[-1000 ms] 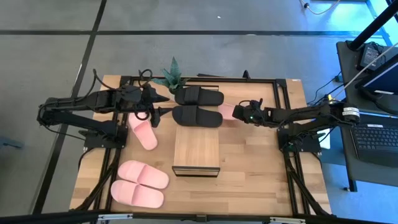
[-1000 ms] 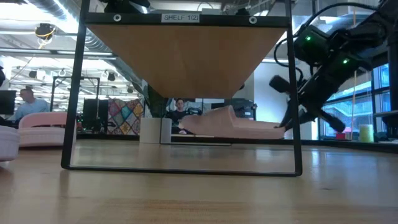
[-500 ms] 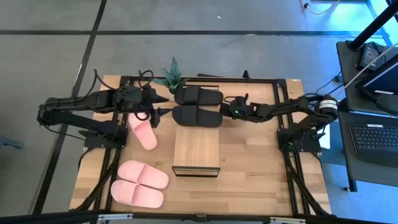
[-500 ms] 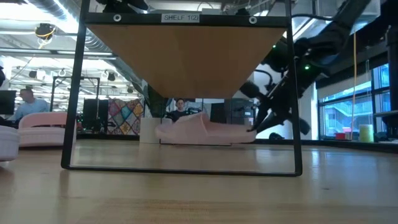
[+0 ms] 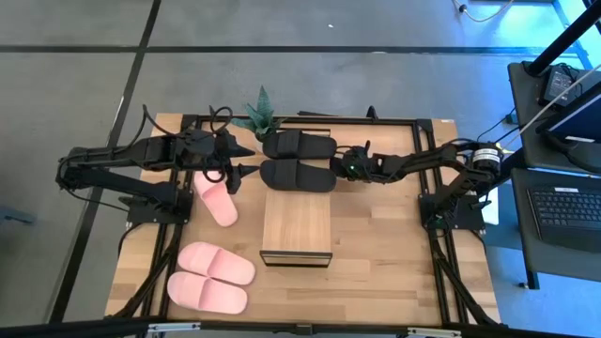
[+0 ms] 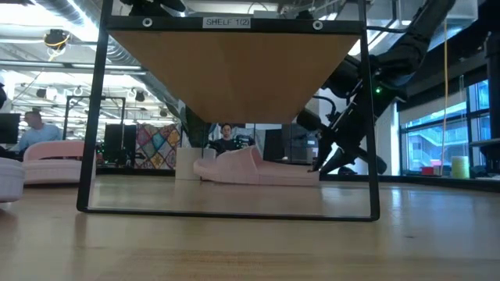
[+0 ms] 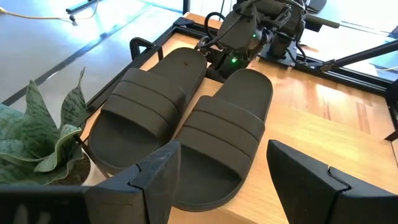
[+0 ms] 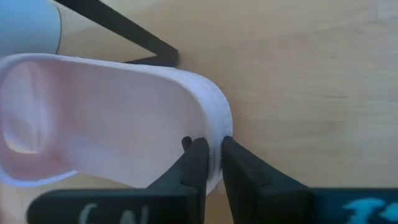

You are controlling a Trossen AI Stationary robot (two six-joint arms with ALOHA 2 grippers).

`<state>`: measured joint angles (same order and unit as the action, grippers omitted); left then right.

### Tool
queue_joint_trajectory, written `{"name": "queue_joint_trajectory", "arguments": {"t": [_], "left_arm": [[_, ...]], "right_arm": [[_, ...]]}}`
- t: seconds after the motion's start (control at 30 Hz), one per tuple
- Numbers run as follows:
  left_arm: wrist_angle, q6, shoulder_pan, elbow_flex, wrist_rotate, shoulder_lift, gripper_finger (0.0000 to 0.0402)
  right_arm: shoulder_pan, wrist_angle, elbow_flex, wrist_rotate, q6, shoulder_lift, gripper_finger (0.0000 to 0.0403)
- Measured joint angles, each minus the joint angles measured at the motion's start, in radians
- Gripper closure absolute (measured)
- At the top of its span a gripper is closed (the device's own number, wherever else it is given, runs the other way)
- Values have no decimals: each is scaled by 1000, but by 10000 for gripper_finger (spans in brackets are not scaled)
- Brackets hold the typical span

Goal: Pick and place slides into the shelf
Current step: Put the pink slide under the shelf, then adjust the black slide on the shelf

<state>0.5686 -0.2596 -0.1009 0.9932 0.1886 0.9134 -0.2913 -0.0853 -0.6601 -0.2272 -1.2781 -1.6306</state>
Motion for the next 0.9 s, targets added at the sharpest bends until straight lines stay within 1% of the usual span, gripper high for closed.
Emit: {"name": "queue_joint_trajectory", "arguments": {"t": [0.2,0.5,0.6,0.77,0.9], "left_arm": [[0,-1,0,0,0,0,172],[0,-4,0,0,0,0,172],[-1,-4,0,0,0,0,172],[-1,-4,0,0,0,0,172],[-1,-4,0,0,0,0,172]], "right_arm": [[0,5,0,5,-8,9,330],[0,8,0,5,0,9,267],[0,9,0,5,0,9,252],[0,33,0,34,1,25,243],[1,118,0,36,4,91,242]]}}
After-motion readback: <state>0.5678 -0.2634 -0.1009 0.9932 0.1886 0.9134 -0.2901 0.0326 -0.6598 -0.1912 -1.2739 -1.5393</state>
